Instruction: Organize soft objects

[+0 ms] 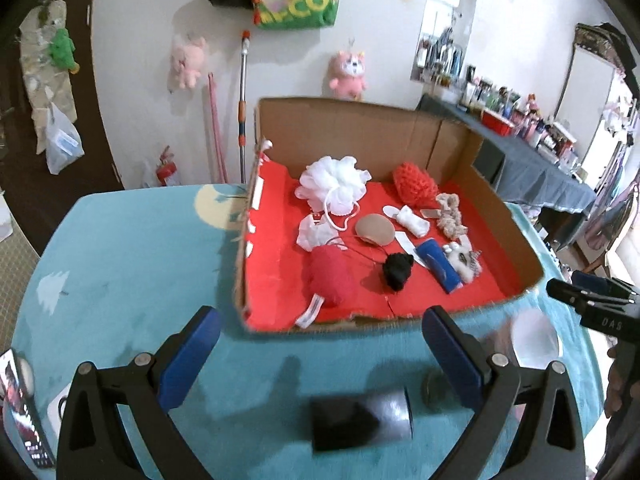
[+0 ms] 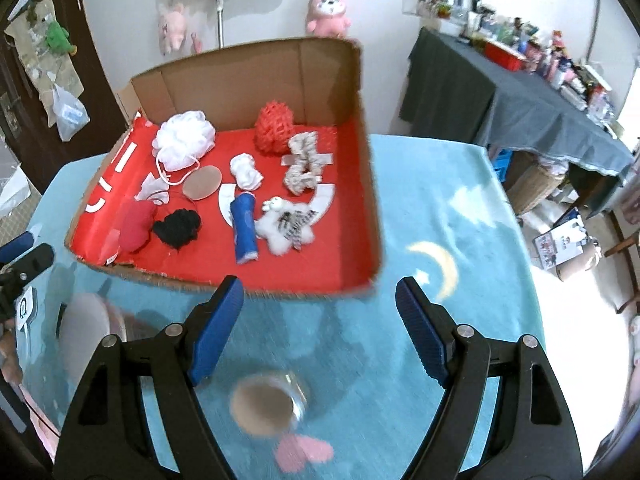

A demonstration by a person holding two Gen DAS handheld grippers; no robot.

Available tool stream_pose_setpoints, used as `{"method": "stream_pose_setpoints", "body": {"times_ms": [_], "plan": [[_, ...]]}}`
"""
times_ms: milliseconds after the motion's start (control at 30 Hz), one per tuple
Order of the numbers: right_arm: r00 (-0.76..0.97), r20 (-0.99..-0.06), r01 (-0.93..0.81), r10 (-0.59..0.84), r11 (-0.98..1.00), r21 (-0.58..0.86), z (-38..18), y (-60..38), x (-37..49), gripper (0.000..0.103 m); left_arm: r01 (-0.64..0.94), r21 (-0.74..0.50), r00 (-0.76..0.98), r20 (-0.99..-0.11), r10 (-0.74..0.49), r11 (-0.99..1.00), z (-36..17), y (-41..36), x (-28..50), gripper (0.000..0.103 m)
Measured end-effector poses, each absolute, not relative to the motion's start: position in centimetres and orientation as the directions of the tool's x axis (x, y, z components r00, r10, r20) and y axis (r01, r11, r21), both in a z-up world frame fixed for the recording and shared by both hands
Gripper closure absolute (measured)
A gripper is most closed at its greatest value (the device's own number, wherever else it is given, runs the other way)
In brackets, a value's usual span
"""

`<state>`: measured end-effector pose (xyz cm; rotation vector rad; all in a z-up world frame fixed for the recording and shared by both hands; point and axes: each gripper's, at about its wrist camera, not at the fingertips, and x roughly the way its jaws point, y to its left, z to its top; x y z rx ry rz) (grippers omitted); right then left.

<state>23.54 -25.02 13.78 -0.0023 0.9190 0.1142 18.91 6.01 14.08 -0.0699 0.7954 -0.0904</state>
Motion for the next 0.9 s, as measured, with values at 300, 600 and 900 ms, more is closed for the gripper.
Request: {"method": "stream_pose_setpoints", "body": {"times_ms": [300,600,900], "plan": [[0.705,-0.704,-0.105,0.082,0.994,0.011,14.3,-26.3,13.7,0.022,0.073,-0.082,0.777,-0.620,-0.108,0.994,12.8,5.5,9.6,0.000],[0.726,-0.668,-0.176,0.164,0.983,0.051,9.3,-23.7,7.6,0.015,0.135,-0.068,0.766,-0.626,-0.147,0.989,8.2,1.9,5.7,0.000],[0.695,-0.706,-0.143,0.134,0.989,0.047,4.0,-22.1,7.6,0.015,0.120,-0.089,0.668,-0.729,-0.147,0.989,2.8,0.1,6.9,0.000]]}}
